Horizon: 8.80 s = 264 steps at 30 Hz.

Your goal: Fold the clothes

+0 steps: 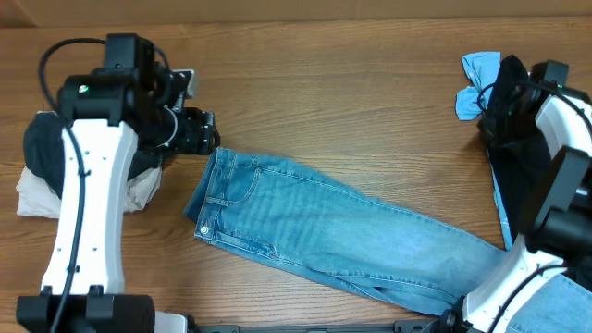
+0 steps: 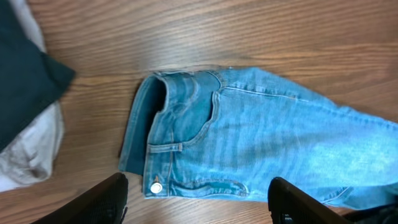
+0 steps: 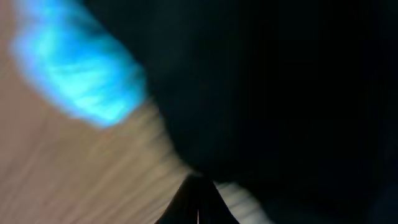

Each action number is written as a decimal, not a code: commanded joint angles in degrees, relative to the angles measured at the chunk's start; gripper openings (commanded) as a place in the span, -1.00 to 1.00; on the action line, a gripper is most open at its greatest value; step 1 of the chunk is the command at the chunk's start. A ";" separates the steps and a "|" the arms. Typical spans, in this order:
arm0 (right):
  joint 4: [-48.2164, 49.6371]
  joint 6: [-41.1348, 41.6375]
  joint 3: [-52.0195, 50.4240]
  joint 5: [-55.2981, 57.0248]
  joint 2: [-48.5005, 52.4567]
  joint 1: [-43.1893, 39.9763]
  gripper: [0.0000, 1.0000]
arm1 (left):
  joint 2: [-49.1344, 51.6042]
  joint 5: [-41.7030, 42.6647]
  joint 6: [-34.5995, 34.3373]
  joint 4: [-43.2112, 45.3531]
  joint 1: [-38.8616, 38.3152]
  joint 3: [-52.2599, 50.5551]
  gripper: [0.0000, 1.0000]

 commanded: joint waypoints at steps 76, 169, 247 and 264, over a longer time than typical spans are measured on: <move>-22.29 -11.54 4.63 -16.70 -19.87 3.28 0.57 | 7.41 -1.75 -9.86 29.66 20.02 -20.31 -0.92; 12.87 7.56 -22.43 1.05 -4.81 8.46 -0.92 | 2.19 -6.75 -8.50 17.07 10.64 -12.37 0.69; 12.61 4.63 -7.52 7.41 -0.28 5.55 0.55 | -1.40 -3.98 2.16 11.04 10.69 -0.35 -0.92; 0.48 4.63 -4.90 5.70 -18.36 5.38 -0.92 | -8.31 -3.98 0.90 10.05 10.69 0.46 -0.92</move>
